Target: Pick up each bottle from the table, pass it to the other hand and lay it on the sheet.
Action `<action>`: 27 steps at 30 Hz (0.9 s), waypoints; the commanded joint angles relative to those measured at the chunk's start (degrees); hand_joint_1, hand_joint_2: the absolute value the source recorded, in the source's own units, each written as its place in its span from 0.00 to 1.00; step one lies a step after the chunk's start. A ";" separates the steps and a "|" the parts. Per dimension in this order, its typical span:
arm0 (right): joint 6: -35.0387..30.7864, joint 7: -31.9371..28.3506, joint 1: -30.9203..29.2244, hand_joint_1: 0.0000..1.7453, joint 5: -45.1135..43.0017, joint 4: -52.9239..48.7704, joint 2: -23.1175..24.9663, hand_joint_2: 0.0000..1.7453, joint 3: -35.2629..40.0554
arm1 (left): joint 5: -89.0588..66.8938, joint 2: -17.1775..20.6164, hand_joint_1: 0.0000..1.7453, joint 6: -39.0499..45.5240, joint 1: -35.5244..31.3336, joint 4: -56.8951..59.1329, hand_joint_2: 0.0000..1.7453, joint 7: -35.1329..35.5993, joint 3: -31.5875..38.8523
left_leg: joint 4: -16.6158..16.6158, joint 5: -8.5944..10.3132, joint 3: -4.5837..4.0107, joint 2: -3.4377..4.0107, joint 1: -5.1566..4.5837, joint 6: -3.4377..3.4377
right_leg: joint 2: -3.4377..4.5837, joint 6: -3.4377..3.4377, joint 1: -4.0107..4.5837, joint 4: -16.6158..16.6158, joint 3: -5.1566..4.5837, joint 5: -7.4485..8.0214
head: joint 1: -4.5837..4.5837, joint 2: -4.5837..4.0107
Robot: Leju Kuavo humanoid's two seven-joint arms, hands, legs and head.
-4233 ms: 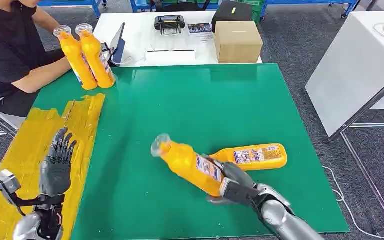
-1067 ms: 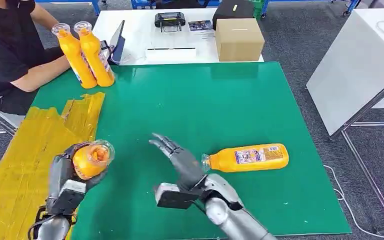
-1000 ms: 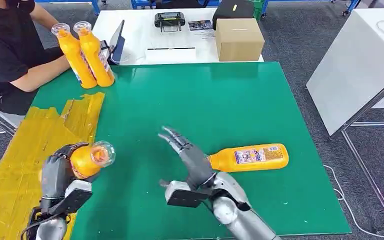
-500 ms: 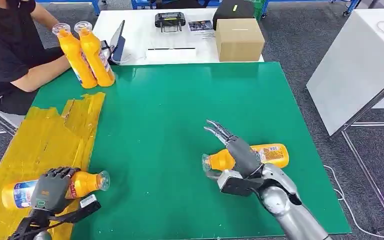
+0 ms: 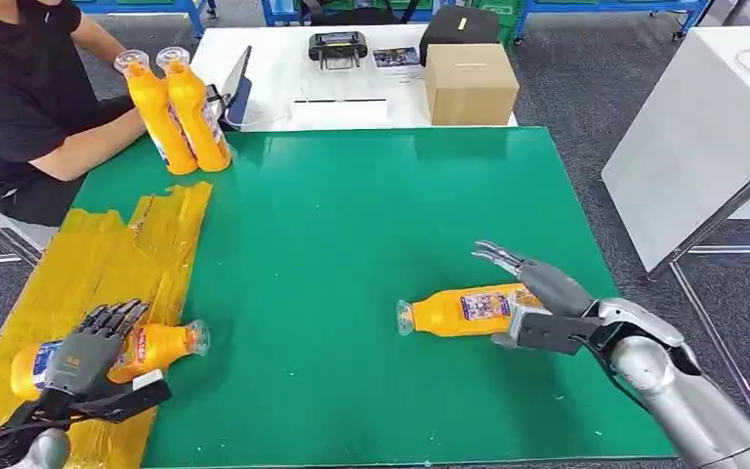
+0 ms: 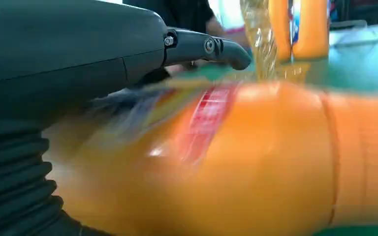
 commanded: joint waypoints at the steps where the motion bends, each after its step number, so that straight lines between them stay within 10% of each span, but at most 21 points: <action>1: 0.97 0.96 -5.33 0.00 -0.39 6.11 -3.78 1.00 4.32 | 3.46 2.11 0.00 -3.76 1.90 3.49 0.00 -2.35 -4.19 | -0.03 -0.07 -0.10 0.31 0.14 0.01 | 0.36 -0.04 0.16 -0.24 -0.10 0.13 | 0.00 0.00; 27: 1.85 0.98 -13.35 0.00 1.69 28.75 -1.62 1.00 17.26 | 29.43 0.87 0.00 -15.57 -5.05 -1.38 0.00 -12.44 -9.77 | -0.04 0.11 -0.06 -0.07 0.05 0.05 | -0.05 -0.02 0.06 -0.15 -0.02 0.12 | -0.02 0.00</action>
